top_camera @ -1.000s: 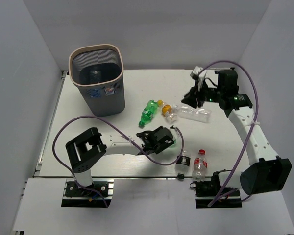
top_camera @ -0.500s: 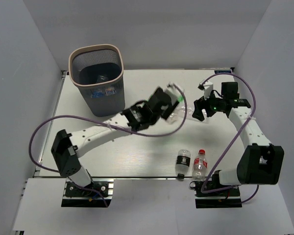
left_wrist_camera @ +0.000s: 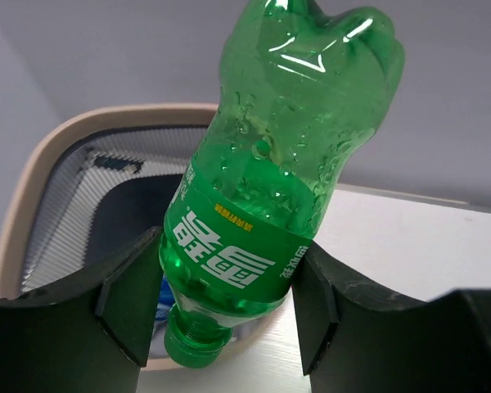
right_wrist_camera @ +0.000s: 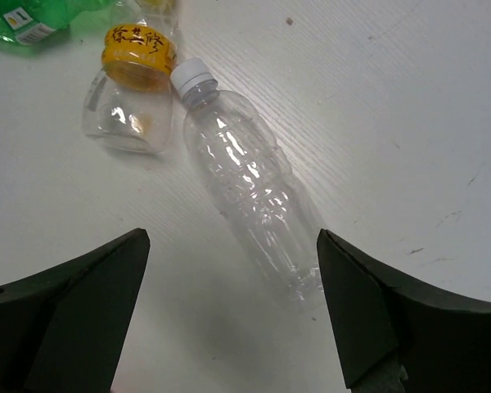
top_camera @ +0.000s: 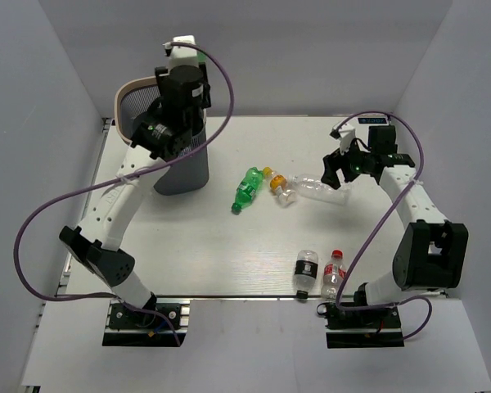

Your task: Put the plastic bottles in the bin

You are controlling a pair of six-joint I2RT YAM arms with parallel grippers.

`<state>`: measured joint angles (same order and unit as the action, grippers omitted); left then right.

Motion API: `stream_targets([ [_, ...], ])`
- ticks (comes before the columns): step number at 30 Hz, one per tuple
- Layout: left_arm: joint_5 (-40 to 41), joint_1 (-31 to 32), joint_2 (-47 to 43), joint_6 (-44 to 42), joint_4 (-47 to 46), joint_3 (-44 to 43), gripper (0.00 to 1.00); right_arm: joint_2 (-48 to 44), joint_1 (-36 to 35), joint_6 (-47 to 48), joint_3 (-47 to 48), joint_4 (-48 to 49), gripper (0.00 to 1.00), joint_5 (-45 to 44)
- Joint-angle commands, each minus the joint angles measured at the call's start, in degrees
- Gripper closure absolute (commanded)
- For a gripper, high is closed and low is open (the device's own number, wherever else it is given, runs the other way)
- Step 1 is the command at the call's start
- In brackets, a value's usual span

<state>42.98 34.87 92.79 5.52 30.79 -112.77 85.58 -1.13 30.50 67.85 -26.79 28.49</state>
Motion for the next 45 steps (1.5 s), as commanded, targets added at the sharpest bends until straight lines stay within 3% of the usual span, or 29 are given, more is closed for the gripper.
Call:
stream_targets([
  [1,1.7,-3.7,-1.4,5.1,6.1,0.0,0.43,1.7,0.3,3.4,3.3,1.2,0.1,0.0],
  [4,0.2,-7.5,2.3,7.5,11.3,-3.9,0.0,4.3,0.2,5.8,5.1,0.0,0.1,0.6],
  [12,-6.8,-9.8,2.4,5.5,10.8,-8.5,0.0,12.1,-0.7,20.5,11.3,-8.2,0.1,3.1],
  [15,-18.7,-8.5,-0.9,-0.1,7.5,-5.7,0.0,14.5,-1.3,25.7,12.1,-10.3,0.1,1.8],
  [16,-36.9,-8.5,-2.1,-2.6,5.4,-3.5,0.0,15.3,-1.5,26.5,12.1,-10.8,0.1,1.6],
  [17,-47.3,-8.5,-3.0,-4.1,1.6,1.9,0.0,15.9,-2.0,27.0,12.2,-11.3,0.1,1.3],
  [19,-62.7,-6.9,-2.0,-3.2,1.6,4.9,0.0,17.8,-2.9,27.9,12.1,-11.0,0.1,-0.2],
  [20,-65.5,-6.4,-1.1,-2.5,4.4,7.0,0.0,18.2,-3.3,27.9,11.9,-10.2,0.1,-0.5],
  [23,-66.5,-3.2,-1.0,-1.8,4.1,16.7,0.0,20.7,-4.2,27.9,12.1,-9.5,0.1,-2.5],
  [27,-60.0,-0.7,-2.9,-1.2,1.1,28.8,0.0,23.6,-5.3,27.2,11.7,-7.1,0.1,-5.2],
  [31,-54.7,1.4,-3.5,-1.2,-0.3,35.1,0.0,26.1,-4.9,26.7,12.3,-6.7,0.15,-7.5],
  [35,-51.5,2.6,-4.1,0.1,-3.0,41.4,0.0,26.6,-4.8,29.2,12.6,-10.0,0.33,-7.2],
  [37,-50.7,2.7,-4.7,0.6,-5.2,45.2,0.0,26.6,-4.6,30.7,12.5,-12.8,0.5,-6.9],
  [38,-50.2,3.4,-4.7,0.6,-5.9,47.1,0.0,26.4,-4.7,31.5,12.8,-13.8,0.67,-6.3],
  [40,-49.6,3.9,-4.7,1.2,-7.0,48.3,0.0,26.0,-4.4,31.6,16.1,-19.1,0.82,-5.0],
  [42,-48.1,5.0,-5.3,1.2,-7.7,48.9,0.0,24.1,-4.2,30.2,20.5,-23.4,0.89,-0.7],
  [45,-47.6,6.1,-6.4,1.2,-8.2,50.0,0.0,20.2,-5.0,28.0,30.4,-28.3,0.9,7.5],
])
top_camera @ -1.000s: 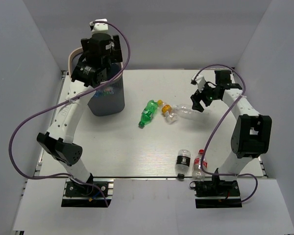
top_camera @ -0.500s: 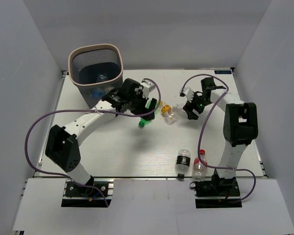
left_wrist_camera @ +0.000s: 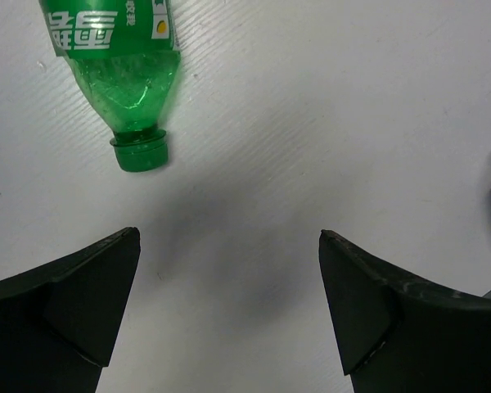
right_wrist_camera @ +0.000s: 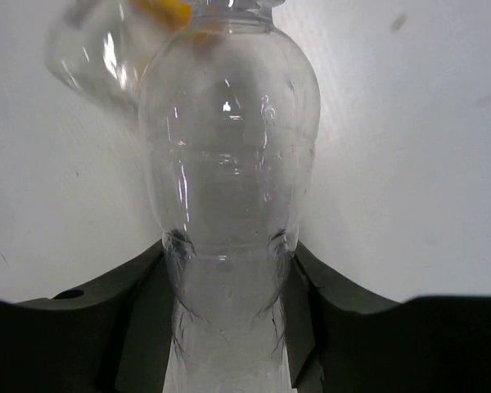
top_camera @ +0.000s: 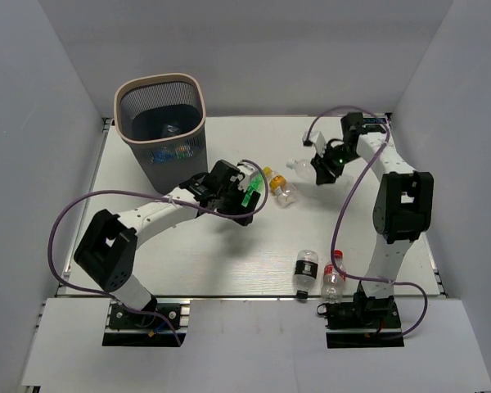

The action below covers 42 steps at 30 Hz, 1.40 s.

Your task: Put the plastic bottles in the bin

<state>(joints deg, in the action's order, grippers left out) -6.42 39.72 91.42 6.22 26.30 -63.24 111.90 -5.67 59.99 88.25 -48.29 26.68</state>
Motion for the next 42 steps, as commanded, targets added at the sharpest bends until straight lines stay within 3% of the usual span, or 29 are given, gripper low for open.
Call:
stream_targets([
  [1,2.4,1.2,-5.0,0.5,-3.7,1.2,0.0,-6.5,-0.9,-1.9,12.4,-7.9,0.9,13.1],
  [4,2.9,2.3,-5.7,1.0,-3.7,2.9,0.0,-6.8,-3.9,-6.5,28.7,-8.9,0.9,22.5],
  [7,3.5,3.5,-8.0,2.4,-3.7,5.0,0.0,-6.9,-8.8,-15.6,32.9,-1.6,0.9,27.8],
  [10,4.6,4.8,-11.1,4.4,-3.7,7.9,0.0,-8.6,-14.9,-30.3,31.4,18.5,0.92,32.5],
  [11,5.1,5.4,-12.0,5.5,-4.2,9.5,0.0,-9.1,-15.9,-34.4,27.9,38.2,0.92,33.1],
  [13,5.9,6.1,-14.1,6.5,-4.8,11.7,0.0,-10.5,-19.0,-49.1,22.2,52.9,0.95,32.7],
  [14,5.9,6.7,-14.8,7.0,-4.8,12.3,0.0,-10.2,-19.8,-54.3,20.7,68.4,0.95,31.3],
  [19,8.8,8.4,-17.7,9.9,-4.8,15.0,0.0,0.3,-26.6,-63.4,32.9,80.2,0.94,22.7],
  [25,10.6,10.6,-19.4,11.7,-4.8,16.1,0.0,7.9,-32.3,-61.7,42.6,84.4,0.92,13.7],
  [32,11.8,12.5,-20.0,12.8,-4.2,16.7,0.0,15.6,-36.8,-56.9,46.9,85.3,0.88,6.1],
  [42,14.8,14.8,-21.7,15.2,-3.0,17.7,0.0,20.6,-38.4,-54.7,45.5,82.5,0.41,2.2],
])
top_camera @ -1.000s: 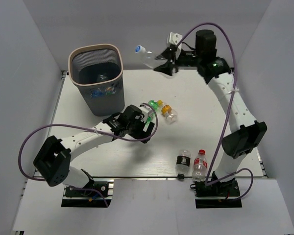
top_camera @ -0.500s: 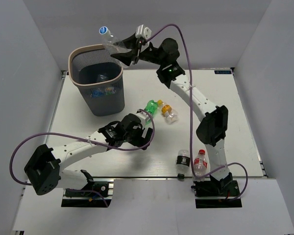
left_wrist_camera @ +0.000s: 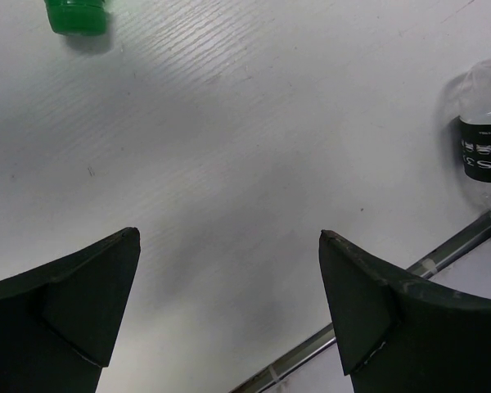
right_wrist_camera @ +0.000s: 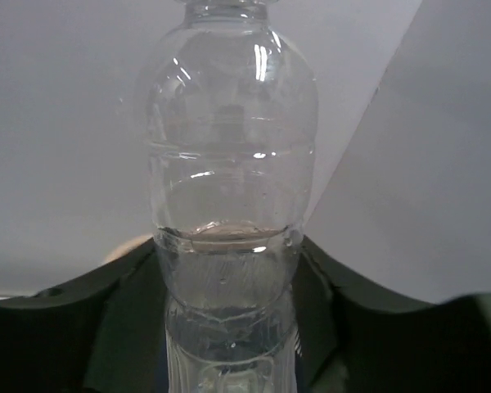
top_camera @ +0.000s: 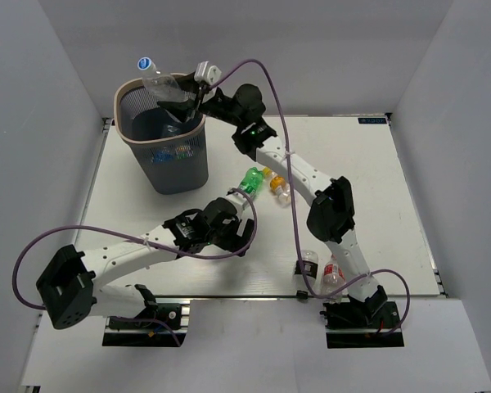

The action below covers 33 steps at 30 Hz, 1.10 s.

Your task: Put the plastic bottles in the bin

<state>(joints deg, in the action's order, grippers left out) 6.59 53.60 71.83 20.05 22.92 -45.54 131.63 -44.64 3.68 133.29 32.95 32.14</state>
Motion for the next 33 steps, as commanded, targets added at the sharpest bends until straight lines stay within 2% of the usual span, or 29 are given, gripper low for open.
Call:
stream_targets([
  [1,1.8,1.0,-2.7,1.4,0.9,0.0,0.0,1.7,0.7,2.0,0.8,1.2,0.37,-4.1],
  [2,2.3,1.0,-2.7,1.4,0.9,0.0,0.0,2.0,0.6,2.3,1.2,0.9,0.26,-4.1],
  [3,2.3,1.0,-2.7,1.4,0.9,0.0,0.0,2.0,0.8,2.6,1.4,0.5,0.25,-4.1],
  [5,2.8,1.6,-2.7,1.9,0.9,-0.5,0.0,2.5,0.8,2.7,1.7,0.2,0.1,-3.8],
  [10,3.5,2.6,-1.4,1.9,1.4,-1.7,0.0,0.3,1.4,1.8,0.5,0.8,0.1,-3.2],
  [13,4.9,3.3,-0.2,1.9,2.6,-3.8,0.0,-3.5,2.3,0.5,-2.1,2.9,0.1,-4.1],
  [15,5.5,3.8,0.4,1.4,3.3,-5.2,0.0,-9.1,3.9,-1.1,-5.8,3.2,0.11,-5.6],
  [18,7.8,4.3,0.9,0.8,4.8,-7.1,0.0,-17.3,7.5,-2.9,-13.4,0.2,0.19,-9.5],
  [21,9.8,4.3,0.9,0.2,5.5,-8.3,0.0,-26.7,11.1,-2.6,-20.3,-11.0,0.34,-10.9],
  [22,10.4,4.3,0.9,-0.4,5.5,-8.9,0.0,-28.4,12.9,-1.1,-23.7,-12.8,0.49,-10.9],
  [23,10.9,4.3,1.5,-0.4,6.0,-8.9,0.0,-30.1,13.5,-0.8,-25.7,-17.1,0.55,-11.0],
  [24,11.9,4.8,1.6,-1.0,6.0,-9.5,0.0,-34.9,15.0,-0.3,-29.5,-18.3,0.61,-11.2],
  [26,13.0,4.8,2.3,-1.0,6.0,-11.1,0.0,-37.6,17.5,0.9,-34.3,-21.8,0.74,-10.1],
  [27,13.8,4.8,2.9,-1.7,6.5,-11.1,0.0,-40.5,18.2,2.2,-37.8,-28.0,0.8,-10.0],
  [29,15.4,4.8,4.3,-2.3,6.5,-12.5,0.0,-45.6,20.3,5.6,-40.6,-32.8,0.98,-10.1],
  [30,15.9,4.8,4.8,-2.9,6.5,-13.3,0.0,-46.9,21.2,6.5,-45.3,-36.7,1.0,-10.3],
  [31,17.0,4.8,6.2,-2.9,6.5,-14.1,0.0,-49.3,22.0,9.2,-46.9,-39.2,0.94,-9.4],
  [32,17.0,4.8,7.0,-3.6,6.5,-14.1,0.0,-51.7,22.6,9.8,-48.4,-40.3,0.94,-9.4],
  [33,17.9,4.8,7.9,-3.6,6.5,-15.2,0.0,-52.9,23.5,10.4,-51.8,-42.5,0.71,-9.4],
])
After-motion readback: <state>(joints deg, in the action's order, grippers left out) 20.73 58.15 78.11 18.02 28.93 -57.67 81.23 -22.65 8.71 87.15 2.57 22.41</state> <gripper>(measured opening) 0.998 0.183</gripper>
